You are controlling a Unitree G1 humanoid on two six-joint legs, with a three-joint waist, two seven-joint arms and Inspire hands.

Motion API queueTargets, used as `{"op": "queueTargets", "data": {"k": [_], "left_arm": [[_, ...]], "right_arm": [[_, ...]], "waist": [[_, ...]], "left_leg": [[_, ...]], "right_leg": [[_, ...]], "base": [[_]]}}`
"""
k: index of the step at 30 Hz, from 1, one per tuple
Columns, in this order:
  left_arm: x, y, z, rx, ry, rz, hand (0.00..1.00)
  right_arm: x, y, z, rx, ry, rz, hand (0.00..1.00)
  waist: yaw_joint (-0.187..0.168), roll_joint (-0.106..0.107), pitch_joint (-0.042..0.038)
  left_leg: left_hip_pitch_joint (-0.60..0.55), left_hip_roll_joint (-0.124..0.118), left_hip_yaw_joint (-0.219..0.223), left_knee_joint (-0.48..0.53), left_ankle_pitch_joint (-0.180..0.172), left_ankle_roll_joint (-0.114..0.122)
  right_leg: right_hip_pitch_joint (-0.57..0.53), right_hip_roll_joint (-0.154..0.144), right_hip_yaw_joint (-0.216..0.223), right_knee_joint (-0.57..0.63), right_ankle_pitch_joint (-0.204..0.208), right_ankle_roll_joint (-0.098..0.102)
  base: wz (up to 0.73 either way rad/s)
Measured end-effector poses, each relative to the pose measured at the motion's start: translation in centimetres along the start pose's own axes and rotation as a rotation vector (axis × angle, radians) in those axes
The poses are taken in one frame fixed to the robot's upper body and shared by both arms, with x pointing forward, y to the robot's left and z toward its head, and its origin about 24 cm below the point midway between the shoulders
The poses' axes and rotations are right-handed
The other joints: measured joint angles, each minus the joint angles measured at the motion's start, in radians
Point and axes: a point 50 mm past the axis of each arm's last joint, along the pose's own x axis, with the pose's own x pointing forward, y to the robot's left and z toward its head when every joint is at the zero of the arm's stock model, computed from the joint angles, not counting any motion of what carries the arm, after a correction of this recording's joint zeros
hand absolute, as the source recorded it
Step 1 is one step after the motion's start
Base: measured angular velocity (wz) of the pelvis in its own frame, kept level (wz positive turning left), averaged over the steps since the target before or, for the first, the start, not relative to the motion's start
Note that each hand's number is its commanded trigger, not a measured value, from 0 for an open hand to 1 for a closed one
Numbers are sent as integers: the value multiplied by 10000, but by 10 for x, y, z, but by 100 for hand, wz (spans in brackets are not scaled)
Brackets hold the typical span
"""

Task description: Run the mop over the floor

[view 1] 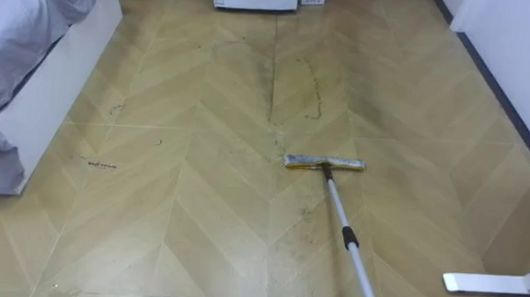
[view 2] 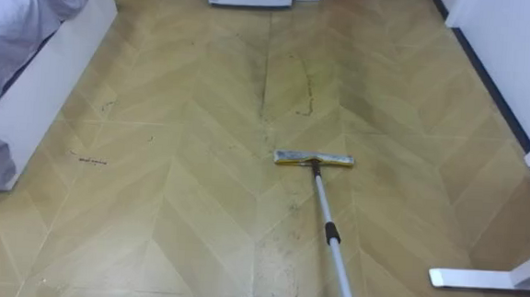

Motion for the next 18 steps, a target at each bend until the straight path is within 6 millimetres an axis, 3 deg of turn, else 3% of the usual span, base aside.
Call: {"op": "queueTargets", "data": {"k": [18], "left_arm": [[-2, -11, 1, -17, 137, -833, 0]], "right_arm": [[0, -1, 4, 59, -20, -23, 100]], "waist": [[18, -9, -12]], "left_leg": [[-75, 9, 13, 44, 0, 0]], "right_leg": [[-68, 2, -2, 0, 0, 0]], "base": [[0]]}}
